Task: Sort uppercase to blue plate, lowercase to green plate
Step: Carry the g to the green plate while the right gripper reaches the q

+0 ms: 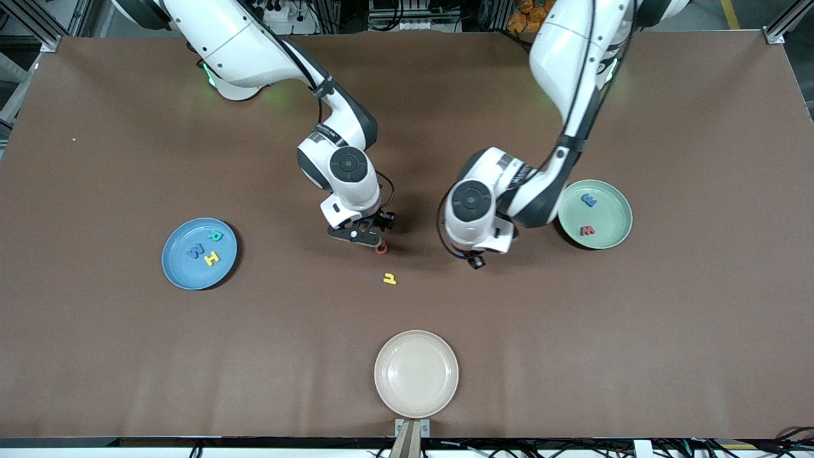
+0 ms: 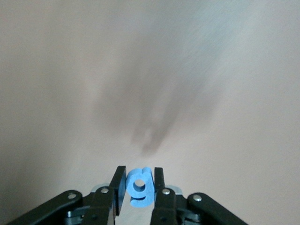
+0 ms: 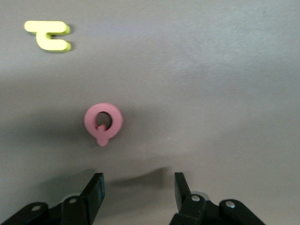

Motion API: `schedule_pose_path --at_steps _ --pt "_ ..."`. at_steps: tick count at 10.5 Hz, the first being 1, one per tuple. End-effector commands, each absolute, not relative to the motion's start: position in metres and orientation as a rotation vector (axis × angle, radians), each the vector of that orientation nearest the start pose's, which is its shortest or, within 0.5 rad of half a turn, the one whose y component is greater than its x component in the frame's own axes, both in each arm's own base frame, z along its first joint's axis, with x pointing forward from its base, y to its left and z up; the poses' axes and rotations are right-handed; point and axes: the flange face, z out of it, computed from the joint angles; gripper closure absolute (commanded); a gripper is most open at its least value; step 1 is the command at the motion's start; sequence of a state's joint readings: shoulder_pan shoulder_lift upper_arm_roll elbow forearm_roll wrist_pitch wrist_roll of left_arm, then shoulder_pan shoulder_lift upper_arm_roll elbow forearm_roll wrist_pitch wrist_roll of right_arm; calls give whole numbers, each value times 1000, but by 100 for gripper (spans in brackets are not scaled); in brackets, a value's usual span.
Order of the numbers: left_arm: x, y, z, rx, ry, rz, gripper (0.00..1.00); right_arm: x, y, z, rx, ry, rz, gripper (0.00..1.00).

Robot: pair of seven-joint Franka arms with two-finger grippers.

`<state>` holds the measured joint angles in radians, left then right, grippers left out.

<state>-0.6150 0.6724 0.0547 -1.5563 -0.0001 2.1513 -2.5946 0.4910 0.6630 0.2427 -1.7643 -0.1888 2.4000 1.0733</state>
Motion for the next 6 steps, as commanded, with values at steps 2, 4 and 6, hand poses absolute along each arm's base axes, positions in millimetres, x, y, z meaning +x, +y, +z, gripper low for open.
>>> schedule_pose_path --at_steps 2,4,6 --pt "601 -281 269 1849 2665 33 100 512 465 193 -3077 458 -6 31" --pt "604 -230 265 1917 2653 2 100 519 465 195 -3069 469 -21 32" --pt "601 -191 260 1957 2653 -29 100 528 457 187 -3111 440 -71 32"
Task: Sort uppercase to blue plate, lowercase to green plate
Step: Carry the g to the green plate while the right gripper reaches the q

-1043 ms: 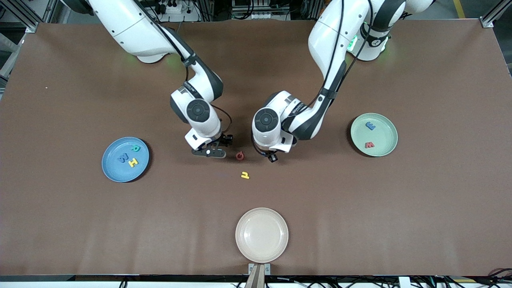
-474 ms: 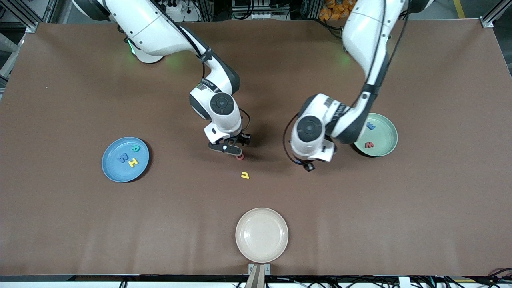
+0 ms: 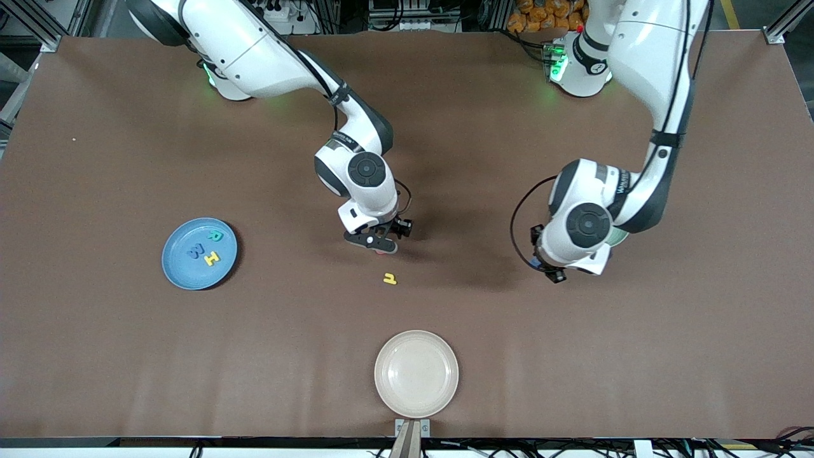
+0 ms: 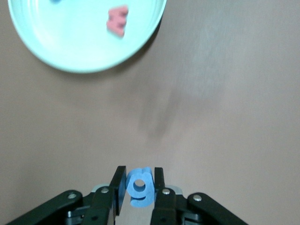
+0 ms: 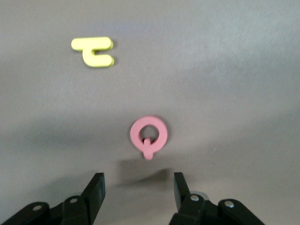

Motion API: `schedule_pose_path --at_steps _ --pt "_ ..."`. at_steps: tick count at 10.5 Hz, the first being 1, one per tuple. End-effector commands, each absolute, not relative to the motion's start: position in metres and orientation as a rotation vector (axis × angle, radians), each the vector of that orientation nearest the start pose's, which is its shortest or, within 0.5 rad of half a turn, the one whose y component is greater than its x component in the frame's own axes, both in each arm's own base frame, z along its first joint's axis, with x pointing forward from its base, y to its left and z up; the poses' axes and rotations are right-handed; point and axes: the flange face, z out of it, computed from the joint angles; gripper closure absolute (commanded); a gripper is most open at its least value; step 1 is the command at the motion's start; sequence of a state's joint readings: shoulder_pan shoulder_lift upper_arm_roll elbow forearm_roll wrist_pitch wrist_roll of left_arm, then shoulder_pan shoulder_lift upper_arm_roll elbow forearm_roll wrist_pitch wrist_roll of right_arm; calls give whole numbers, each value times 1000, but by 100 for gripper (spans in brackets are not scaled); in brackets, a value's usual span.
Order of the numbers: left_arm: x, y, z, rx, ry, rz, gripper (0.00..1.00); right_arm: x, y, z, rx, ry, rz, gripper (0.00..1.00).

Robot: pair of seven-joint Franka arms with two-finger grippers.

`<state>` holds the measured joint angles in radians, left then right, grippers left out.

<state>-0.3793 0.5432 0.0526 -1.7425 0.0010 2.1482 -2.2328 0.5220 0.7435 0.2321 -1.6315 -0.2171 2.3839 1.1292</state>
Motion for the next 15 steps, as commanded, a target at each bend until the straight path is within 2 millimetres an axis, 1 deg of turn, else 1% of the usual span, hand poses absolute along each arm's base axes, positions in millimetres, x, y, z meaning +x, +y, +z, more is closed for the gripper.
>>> schedule_pose_path --at_steps 1,2,3,4,5,6,8,9,11,12,13,14,15 --pt "598 -171 256 1960 2671 -48 100 528 457 183 -3127 412 -94 34" --pt "592 -151 259 1952 2686 -62 100 532 454 177 -3133 420 -96 34" --pt "582 -133 263 1953 2693 -78 100 530 455 171 -3134 419 -90 34" --pt "570 -120 266 1965 2690 -96 100 532 456 172 -3130 422 -94 36" --pt "557 -113 263 1990 2687 -118 100 533 457 173 -3126 420 -98 39" --pt "548 -104 255 2000 2696 -136 100 534 457 170 -3126 423 -97 40" --pt "535 -96 242 2015 2702 -157 100 537 458 174 -3122 425 -102 43" --pt "530 -88 237 2014 2709 -167 100 537 458 175 -3119 427 -105 47" --pt "526 -80 232 2038 2703 -187 100 537 458 175 -3119 423 -108 50" --pt "526 -81 232 2042 2700 -187 82 537 458 175 -3119 421 -108 55" --pt "526 -86 230 2060 2689 -187 1 537 458 175 -3121 419 -107 62" --pt "525 -87 230 2059 2691 -187 0 537 458 175 -3122 416 -106 69" --pt "526 -87 232 2058 2688 -182 0 537 458 175 -3122 416 -106 73"
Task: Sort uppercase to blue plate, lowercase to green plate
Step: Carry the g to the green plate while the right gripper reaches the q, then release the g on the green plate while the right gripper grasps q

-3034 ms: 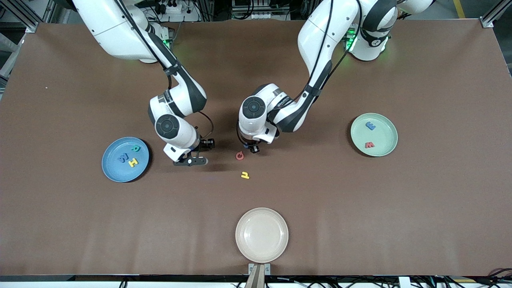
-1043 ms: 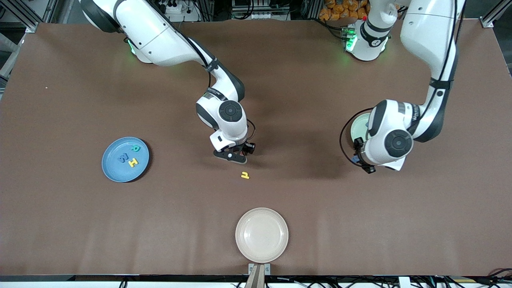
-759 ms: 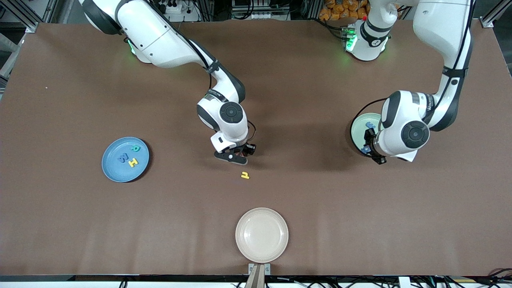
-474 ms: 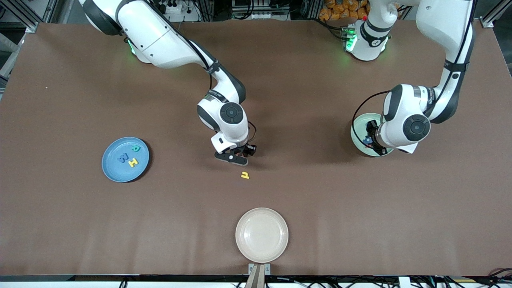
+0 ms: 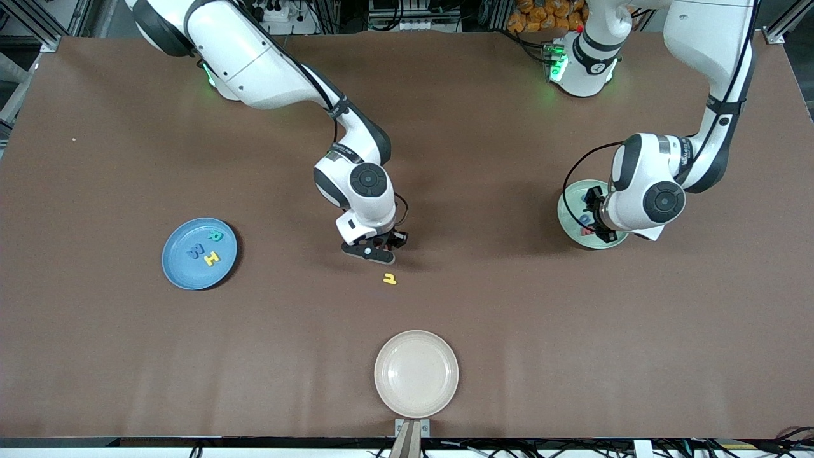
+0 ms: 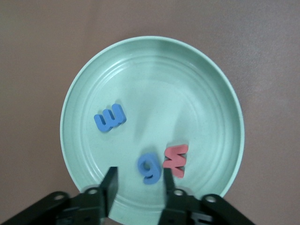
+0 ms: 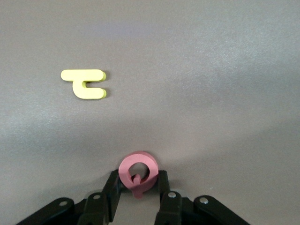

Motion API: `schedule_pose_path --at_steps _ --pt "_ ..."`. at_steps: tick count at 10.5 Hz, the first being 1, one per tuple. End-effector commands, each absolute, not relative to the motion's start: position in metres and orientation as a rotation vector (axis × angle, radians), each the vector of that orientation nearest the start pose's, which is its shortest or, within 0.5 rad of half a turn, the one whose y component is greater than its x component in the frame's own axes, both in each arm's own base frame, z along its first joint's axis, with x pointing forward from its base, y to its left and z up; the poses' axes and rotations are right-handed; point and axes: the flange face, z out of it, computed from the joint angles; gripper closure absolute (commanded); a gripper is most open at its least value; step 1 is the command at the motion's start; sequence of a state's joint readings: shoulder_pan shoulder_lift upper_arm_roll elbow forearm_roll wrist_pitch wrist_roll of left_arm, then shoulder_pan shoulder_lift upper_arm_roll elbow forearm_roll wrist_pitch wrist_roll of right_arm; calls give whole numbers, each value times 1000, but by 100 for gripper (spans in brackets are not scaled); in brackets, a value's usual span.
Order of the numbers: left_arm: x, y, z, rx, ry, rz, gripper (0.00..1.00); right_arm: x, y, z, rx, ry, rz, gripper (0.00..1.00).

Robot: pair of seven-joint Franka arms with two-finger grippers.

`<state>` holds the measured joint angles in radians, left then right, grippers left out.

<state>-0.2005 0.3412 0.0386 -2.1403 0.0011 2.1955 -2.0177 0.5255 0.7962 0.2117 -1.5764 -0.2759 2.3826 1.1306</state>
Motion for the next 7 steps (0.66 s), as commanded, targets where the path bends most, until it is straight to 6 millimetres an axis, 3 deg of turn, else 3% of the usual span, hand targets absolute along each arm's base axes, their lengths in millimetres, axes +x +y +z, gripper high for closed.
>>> schedule_pose_path --at_steps 1,3,7 --pt "528 -87 233 2068 2679 -175 0 537 458 175 -3123 412 -108 77" --pt "534 -93 239 2072 2656 -159 0 537 457 175 -3126 412 -103 80" --pt "567 -118 253 2073 2588 -106 0 544 452 185 -3134 401 -113 80"
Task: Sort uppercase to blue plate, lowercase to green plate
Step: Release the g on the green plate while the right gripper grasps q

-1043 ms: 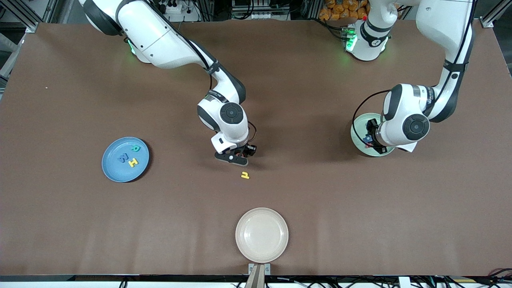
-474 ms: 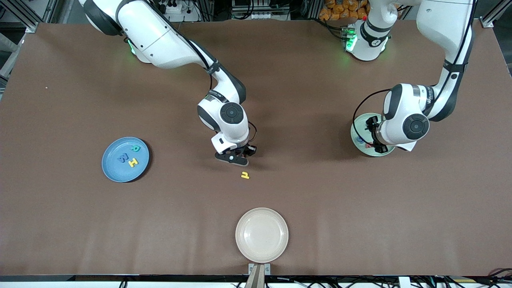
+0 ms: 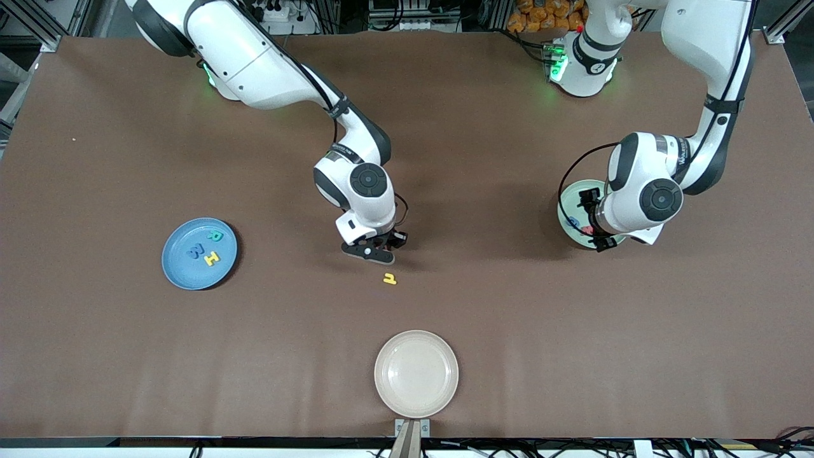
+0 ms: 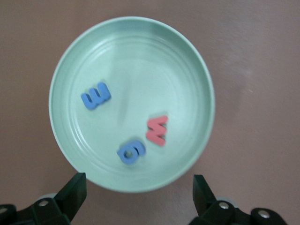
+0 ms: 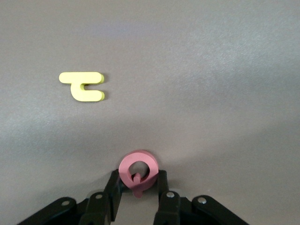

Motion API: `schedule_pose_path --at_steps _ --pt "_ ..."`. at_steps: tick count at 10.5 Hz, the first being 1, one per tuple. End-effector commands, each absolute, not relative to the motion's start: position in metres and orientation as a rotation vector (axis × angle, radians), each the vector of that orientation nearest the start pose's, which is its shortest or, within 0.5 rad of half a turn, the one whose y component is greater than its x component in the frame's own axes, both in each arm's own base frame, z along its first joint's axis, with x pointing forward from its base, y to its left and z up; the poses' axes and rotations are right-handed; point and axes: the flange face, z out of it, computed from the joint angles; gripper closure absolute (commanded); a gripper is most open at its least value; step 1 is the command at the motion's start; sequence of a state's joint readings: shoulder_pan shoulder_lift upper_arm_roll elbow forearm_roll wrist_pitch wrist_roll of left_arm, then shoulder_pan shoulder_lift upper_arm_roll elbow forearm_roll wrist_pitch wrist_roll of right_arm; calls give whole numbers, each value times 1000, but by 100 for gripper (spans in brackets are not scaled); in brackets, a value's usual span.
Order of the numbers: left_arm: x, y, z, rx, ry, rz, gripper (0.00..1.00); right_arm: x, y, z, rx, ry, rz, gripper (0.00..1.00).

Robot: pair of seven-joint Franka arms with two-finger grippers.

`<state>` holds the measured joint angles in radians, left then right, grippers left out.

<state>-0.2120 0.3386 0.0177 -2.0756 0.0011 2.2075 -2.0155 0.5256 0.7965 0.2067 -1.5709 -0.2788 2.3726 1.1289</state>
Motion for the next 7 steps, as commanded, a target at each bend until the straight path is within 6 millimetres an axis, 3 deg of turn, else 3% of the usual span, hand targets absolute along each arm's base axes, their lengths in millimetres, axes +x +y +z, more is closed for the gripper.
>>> schedule_pose_path --at_steps 1,4,7 --pt "573 -128 257 2084 2562 -93 0 549 449 191 -3144 372 -115 80" --pt "595 -150 259 2103 2510 -62 0 563 425 201 -3195 231 -80 80" --pt "617 -178 269 2153 2420 10 0 588 369 209 -3313 -75 25 79"
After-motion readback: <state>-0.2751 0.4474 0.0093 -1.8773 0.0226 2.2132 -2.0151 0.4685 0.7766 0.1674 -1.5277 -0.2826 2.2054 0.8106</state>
